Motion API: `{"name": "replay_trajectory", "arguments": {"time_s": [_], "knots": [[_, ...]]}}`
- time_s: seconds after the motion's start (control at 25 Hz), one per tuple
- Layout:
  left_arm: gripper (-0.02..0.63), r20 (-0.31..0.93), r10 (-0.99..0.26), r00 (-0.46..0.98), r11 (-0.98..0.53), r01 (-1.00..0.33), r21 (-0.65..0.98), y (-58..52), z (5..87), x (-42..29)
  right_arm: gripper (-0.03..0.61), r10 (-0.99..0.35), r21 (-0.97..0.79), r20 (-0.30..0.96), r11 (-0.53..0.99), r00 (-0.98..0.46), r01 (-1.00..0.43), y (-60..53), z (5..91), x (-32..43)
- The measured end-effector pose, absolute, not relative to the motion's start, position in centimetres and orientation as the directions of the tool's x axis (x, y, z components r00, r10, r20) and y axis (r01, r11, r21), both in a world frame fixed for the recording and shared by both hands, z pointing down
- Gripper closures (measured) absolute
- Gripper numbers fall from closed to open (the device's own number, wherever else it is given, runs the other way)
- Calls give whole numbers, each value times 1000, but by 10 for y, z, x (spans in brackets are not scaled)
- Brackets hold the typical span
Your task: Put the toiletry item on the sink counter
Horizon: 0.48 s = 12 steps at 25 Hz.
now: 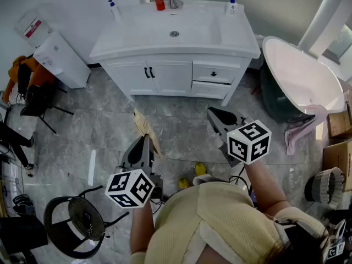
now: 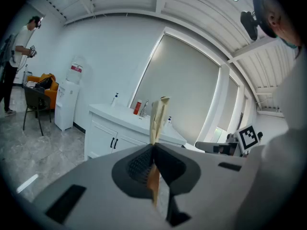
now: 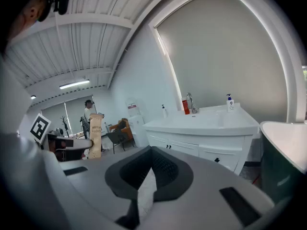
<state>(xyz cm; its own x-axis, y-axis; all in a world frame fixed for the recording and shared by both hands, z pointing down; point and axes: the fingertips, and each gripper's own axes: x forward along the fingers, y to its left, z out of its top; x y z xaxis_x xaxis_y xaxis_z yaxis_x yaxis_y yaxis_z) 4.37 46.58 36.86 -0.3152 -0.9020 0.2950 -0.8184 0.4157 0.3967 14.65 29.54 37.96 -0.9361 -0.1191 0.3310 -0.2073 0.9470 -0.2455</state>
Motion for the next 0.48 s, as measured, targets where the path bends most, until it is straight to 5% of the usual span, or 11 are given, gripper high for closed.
{"name": "replay_trajectory", "arguments": {"time_s": [0.48], "knots": [[572, 308, -900, -308, 418, -813, 406, 455, 380, 36, 552, -97, -255, 354, 947, -930, -195, 289, 391, 136]]}}
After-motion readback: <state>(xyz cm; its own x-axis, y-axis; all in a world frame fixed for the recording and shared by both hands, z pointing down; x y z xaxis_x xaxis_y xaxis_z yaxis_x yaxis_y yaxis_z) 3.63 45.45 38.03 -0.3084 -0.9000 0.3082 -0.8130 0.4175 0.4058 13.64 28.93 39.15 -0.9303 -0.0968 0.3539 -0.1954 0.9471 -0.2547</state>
